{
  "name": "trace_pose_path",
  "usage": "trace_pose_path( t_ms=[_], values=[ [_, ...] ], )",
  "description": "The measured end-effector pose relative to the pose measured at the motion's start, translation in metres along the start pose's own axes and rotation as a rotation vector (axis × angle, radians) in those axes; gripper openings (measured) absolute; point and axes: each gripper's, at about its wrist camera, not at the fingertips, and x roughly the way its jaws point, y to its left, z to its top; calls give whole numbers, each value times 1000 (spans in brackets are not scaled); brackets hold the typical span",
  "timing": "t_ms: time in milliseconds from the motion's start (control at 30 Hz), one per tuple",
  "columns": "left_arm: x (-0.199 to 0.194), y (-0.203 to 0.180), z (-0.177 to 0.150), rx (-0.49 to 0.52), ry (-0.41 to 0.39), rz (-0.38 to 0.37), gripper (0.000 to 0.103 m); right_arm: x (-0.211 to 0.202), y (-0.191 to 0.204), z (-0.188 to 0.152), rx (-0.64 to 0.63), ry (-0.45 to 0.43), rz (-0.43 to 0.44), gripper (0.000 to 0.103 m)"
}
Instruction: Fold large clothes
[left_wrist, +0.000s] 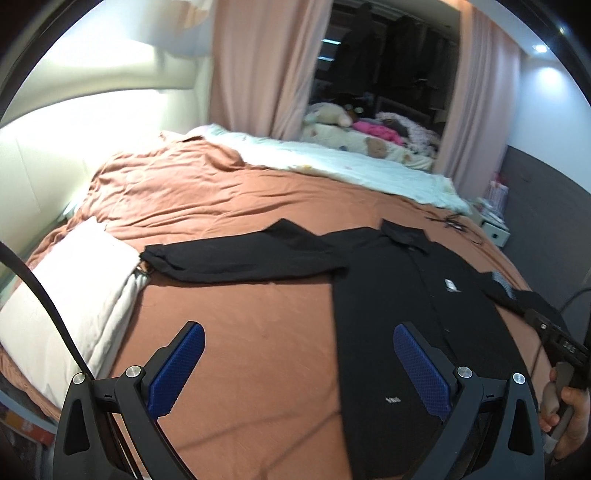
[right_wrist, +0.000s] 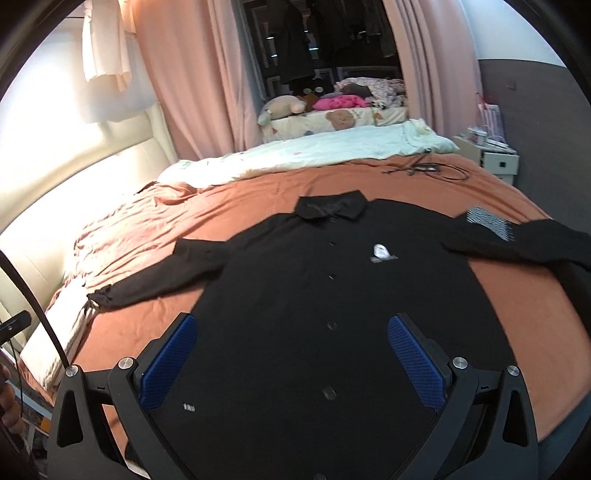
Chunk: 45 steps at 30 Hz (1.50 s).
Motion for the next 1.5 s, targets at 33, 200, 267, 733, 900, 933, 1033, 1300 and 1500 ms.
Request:
trace_pose_path(
  t_ms=[33,200,267,733,900,933,1033,1300,1500],
  values=[
    [6,6,5,-10,6,3,101,6,-2,5,-1,5,5,103],
    [34,35,31,-66,22,43,96,40,-5,28,-23,39,31,103],
    [47,47,40,-91,28,63,91,52,-5,37,-50,43,30,103],
    [152,124,65,-290,150,157,79,153,2,92,-148,116,80,103],
    [197,146,56,-340,199,206,79,195,2,105,-170,144,95,94],
    [204,149,54,-344,209,220,79,201,3,106,-174,149,102,91],
    [230,162,47,-368,244,244,79,220,4,109,-183,162,127,88],
    [284,193,37,-424,276,332,54,263,8,109,-197,203,174,76],
    [276,193,52,-418,216,353,4,307,16,113,-169,285,240,53]
  ],
)
